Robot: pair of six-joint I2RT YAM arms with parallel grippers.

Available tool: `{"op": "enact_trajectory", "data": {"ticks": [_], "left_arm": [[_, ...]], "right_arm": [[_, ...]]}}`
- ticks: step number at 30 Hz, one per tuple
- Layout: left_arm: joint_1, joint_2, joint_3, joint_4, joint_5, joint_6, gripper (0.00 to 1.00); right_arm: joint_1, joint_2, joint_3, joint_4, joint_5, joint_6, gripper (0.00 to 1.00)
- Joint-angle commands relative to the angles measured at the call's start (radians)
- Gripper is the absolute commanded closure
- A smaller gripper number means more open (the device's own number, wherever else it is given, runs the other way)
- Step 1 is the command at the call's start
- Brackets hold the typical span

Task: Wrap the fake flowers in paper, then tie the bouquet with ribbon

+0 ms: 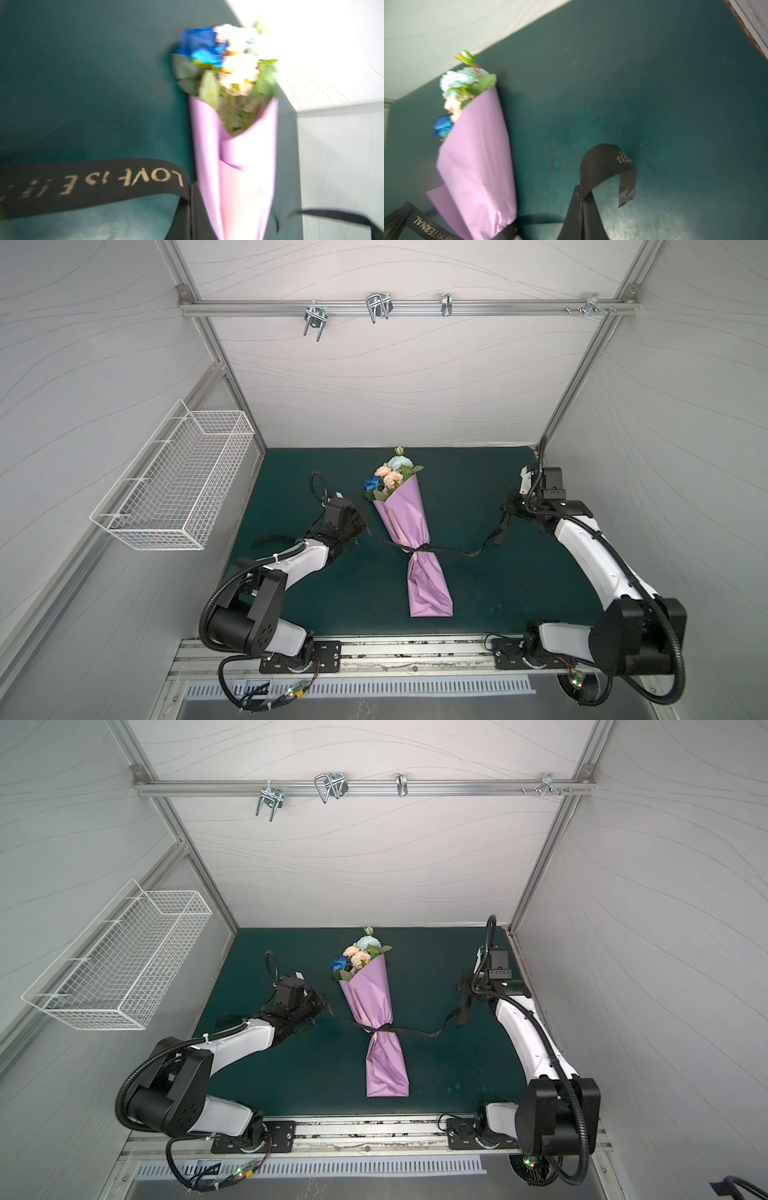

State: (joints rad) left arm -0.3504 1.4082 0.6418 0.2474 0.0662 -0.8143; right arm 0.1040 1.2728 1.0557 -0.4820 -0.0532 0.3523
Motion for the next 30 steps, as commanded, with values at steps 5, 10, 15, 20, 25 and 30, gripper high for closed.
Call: {"op": "enact_trajectory", "data": {"ticks": [5,10,15,20,25,30], "left_arm": [[-0.041,-0.076,0.013,0.162,0.053,0.195,1.00],[-0.042,-0.065,0.051,0.166,0.148,0.207,1.00],[-0.046,-0.080,0.050,0.165,0.208,0.207,1.00],[-0.064,-0.144,0.032,0.138,0.254,0.274,1.00],[-0.134,-0.212,0.030,0.036,0.283,0.410,1.00],[-0.241,-0.227,0.016,-0.010,0.251,0.503,1.00]], "right_arm": [[0.135,0.015,0.177,0.006,0.004,-0.083,1.00],[0.163,0.025,0.220,0.038,-0.013,-0.054,1.00],[0.183,0.054,0.252,0.054,-0.065,-0.025,1.00],[0.256,0.123,0.326,0.077,-0.106,-0.012,1.00],[0.370,0.243,0.440,0.091,-0.078,-0.036,1.00],[0.470,0.368,0.535,0.150,-0.105,-0.048,1.00]]}}
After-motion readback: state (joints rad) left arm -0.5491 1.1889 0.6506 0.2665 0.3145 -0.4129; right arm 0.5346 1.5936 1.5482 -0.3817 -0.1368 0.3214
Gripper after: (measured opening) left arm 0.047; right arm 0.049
